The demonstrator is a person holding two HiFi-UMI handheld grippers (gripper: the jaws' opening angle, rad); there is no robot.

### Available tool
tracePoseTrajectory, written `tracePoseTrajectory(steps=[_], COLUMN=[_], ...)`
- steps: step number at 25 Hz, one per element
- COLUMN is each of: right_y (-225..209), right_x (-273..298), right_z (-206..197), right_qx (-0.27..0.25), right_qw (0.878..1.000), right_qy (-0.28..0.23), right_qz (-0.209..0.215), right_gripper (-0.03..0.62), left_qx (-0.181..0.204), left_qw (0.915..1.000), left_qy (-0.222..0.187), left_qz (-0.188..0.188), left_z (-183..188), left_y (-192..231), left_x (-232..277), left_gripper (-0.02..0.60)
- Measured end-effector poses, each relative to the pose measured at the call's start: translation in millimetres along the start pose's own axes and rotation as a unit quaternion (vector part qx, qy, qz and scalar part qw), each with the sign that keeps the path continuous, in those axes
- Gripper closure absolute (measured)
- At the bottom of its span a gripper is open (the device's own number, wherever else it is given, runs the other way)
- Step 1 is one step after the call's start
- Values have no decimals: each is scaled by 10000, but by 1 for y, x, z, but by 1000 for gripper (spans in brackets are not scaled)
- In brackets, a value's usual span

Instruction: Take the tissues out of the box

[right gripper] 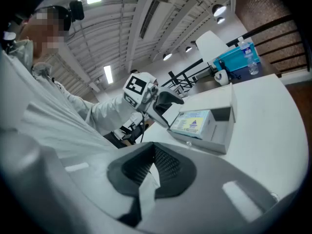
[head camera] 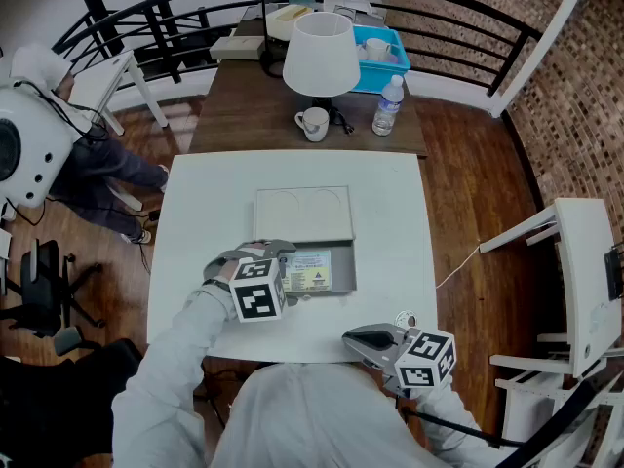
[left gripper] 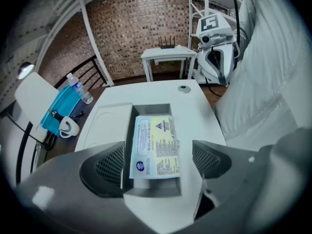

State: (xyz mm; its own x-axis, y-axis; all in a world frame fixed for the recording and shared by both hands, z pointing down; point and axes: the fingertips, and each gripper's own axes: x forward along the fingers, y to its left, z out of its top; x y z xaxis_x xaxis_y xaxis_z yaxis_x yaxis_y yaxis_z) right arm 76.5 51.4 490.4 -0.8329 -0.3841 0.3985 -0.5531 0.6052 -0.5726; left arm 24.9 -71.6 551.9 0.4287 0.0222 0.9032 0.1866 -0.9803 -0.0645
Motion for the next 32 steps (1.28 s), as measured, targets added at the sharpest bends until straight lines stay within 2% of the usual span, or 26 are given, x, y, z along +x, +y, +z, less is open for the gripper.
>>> tracePoseTrajectory(steps=[8,14,23,27,32], right_y=[-7,-12,-11,-8,-9], right_x=[-16,-22,-23,-25,-29], right_z=[-7,-13,-15,-16,-15], right_qx=[173,262,190,141,95], right_qw=[9996,9993,9996,9998,9999], right_qy=[-150,-165,-94,-49,-29], right_qz=[-179,-226,-175,-162,-74], right_gripper=[591,591,591,591,591], left_qx=[133,157,-106,-324,-561], left_qw=[9971,9955,9956,9972,9984], left_qy=[496,687,714,485,9], left_qz=[-560,-637,-602,-472,-22], left_z=[5,1,1,8,17], left_y=[4,8,11,14,16], left_x=[40,54,53,26,-59], left_gripper=[152,158,189,193,192])
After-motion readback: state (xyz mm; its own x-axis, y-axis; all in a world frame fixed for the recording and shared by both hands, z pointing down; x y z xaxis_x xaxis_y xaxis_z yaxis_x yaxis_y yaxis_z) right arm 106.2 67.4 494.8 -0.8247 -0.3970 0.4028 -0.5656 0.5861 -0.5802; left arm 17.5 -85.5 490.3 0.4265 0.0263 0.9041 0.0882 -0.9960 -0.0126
